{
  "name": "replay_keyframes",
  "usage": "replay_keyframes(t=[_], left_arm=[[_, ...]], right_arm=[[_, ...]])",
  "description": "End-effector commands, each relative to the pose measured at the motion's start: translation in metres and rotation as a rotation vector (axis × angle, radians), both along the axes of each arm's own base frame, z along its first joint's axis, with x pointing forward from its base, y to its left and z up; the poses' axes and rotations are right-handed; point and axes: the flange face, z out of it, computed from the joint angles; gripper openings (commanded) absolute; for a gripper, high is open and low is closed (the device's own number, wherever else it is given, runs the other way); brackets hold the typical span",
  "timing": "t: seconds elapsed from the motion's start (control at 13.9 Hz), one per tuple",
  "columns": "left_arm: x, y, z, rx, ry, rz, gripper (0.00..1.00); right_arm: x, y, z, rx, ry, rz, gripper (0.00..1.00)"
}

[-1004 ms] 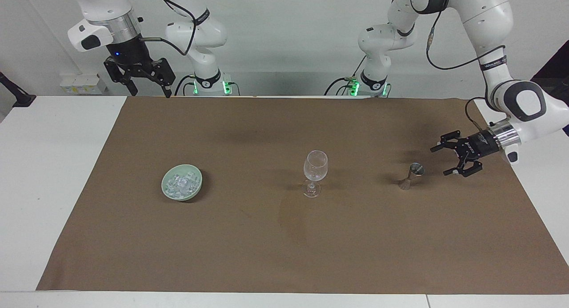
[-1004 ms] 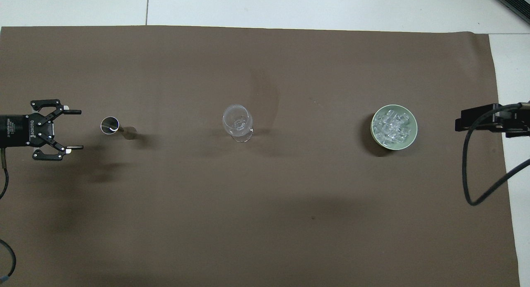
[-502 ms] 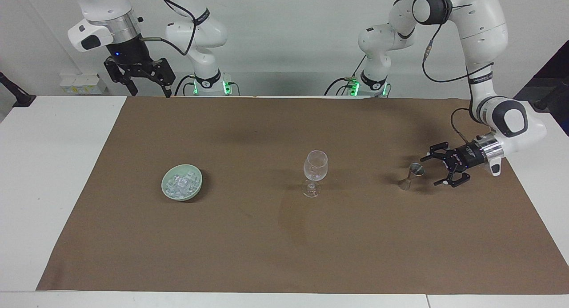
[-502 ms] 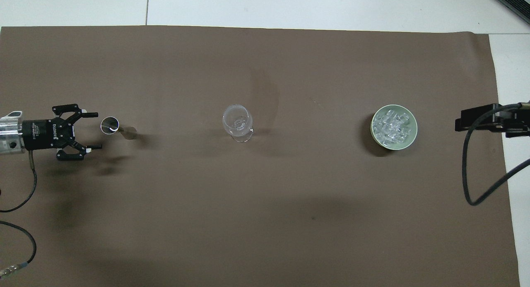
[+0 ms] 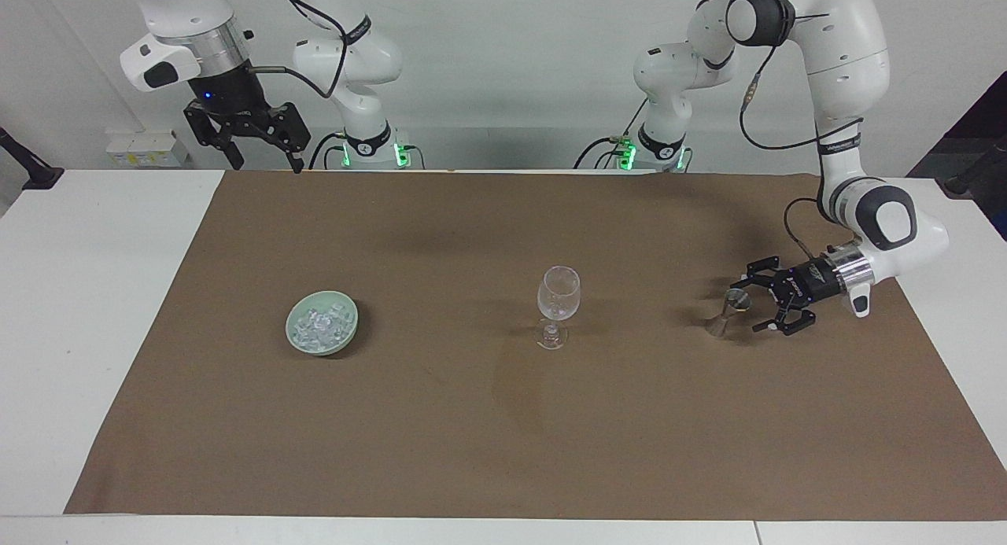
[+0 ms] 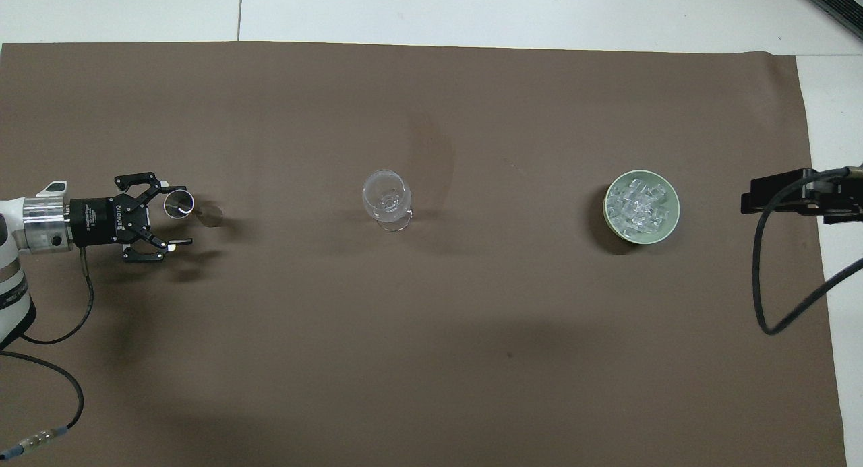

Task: Pour wine and add ice with both arms
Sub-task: 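Close the left gripper around the small dark metal cup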

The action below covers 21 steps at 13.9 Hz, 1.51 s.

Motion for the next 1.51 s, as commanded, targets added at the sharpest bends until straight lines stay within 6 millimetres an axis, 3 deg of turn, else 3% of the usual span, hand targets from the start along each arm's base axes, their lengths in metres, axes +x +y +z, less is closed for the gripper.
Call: replay_keyframes(t=[0.0, 0.79, 1.08, 1.29, 1.43], left_arm=[[-0.001, -0.002, -0.003, 0.004, -0.029, 0.028, 1.0], [0.001, -0.014, -0.005, -0.008, -0.075, 0.008, 1.0], [0.002, -0.014, -0.005, -0.007, -0.076, 0.01, 0.85], [0.001, -0.014, -0.005, -0.007, -0.075, 0.012, 0.65], [0.0, -0.014, -0.007, -0.003, -0.072, 0.016, 0.6]], right_arm=[[0.0, -0.004, 0.0, 0.016, 0.01, 0.014, 1.0], [0.0, -0.004, 0.0, 0.016, 0.008, 0.014, 1.0], [0.0, -0.004, 0.0, 0.016, 0.008, 0.014, 1.0], [0.0, -0.004, 0.0, 0.016, 0.01, 0.014, 1.0], [0.0, -0.004, 0.0, 0.016, 0.008, 0.014, 1.0]])
